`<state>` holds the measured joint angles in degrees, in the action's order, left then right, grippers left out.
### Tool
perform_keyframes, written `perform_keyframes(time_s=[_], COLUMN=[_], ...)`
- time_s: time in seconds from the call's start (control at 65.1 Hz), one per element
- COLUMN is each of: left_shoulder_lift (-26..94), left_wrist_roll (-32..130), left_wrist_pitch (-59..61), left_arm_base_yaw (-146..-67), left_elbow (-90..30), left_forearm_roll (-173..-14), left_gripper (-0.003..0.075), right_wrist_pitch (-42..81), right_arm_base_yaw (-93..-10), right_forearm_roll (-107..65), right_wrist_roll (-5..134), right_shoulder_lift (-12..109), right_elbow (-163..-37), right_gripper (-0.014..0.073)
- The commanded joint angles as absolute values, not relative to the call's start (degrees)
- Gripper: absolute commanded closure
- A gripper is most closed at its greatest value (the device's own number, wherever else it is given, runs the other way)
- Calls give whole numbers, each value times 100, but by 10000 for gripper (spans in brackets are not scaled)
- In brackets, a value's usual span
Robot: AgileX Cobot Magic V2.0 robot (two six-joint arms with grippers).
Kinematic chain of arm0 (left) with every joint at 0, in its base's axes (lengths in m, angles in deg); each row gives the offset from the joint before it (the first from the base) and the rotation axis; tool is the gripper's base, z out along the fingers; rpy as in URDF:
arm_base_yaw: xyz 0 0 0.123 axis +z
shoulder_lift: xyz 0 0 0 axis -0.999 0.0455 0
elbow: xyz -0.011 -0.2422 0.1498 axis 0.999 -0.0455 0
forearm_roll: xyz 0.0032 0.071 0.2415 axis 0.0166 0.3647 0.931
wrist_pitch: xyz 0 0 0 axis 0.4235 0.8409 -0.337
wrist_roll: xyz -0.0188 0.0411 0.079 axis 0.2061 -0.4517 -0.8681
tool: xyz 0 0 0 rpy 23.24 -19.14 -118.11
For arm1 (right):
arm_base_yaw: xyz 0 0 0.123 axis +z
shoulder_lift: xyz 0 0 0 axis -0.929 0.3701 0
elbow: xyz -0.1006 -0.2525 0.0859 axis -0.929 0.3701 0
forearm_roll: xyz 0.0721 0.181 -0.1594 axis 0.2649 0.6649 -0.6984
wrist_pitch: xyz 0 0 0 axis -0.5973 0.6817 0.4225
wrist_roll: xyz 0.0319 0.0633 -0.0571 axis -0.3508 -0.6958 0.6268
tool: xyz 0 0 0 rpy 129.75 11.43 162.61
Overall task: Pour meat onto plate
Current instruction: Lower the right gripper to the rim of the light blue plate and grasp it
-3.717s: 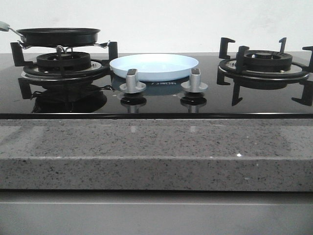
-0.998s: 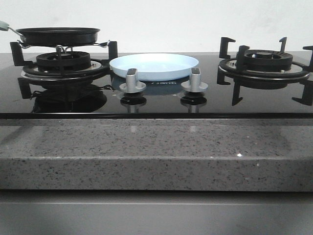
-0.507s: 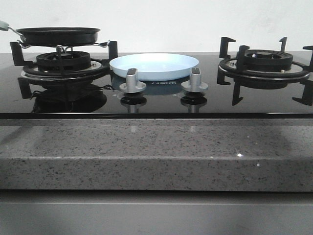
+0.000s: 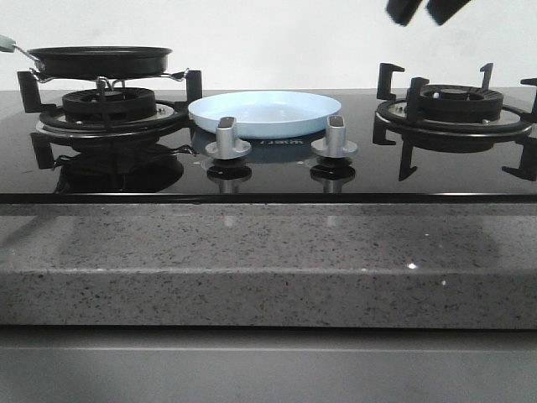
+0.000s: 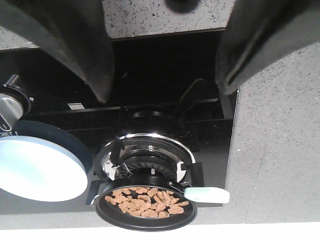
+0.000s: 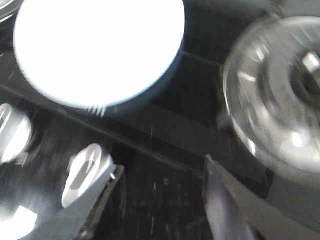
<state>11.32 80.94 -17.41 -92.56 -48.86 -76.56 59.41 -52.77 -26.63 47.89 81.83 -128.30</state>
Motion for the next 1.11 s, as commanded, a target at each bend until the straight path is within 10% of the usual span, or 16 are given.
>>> perform_keyframes(time_s=[0.0, 0.599, 1.091], left_shoulder_lift=[1176, 1176, 1176], left_wrist_roll=[8113, 8113, 8113], left_wrist_pitch=[-1303, -1303, -1303], left_arm_base_yaw=[-9291, -9291, -9291], left_elbow=[-4676, -4676, -4676], left_forearm_roll=[-7690, -7690, -7690], left_gripper=[283, 283, 283], right_wrist_pitch=[5887, 7227, 7070], right_arm_base_yaw=[-5271, -5271, -5285], right_forearm_roll=[-2609, -2609, -2564], right_wrist_roll=[4846, 4846, 4846], right_shoulder_lift=[8401, 11009, 11450], right_elbow=[-13475, -16520, -16689], right_gripper=[217, 217, 235])
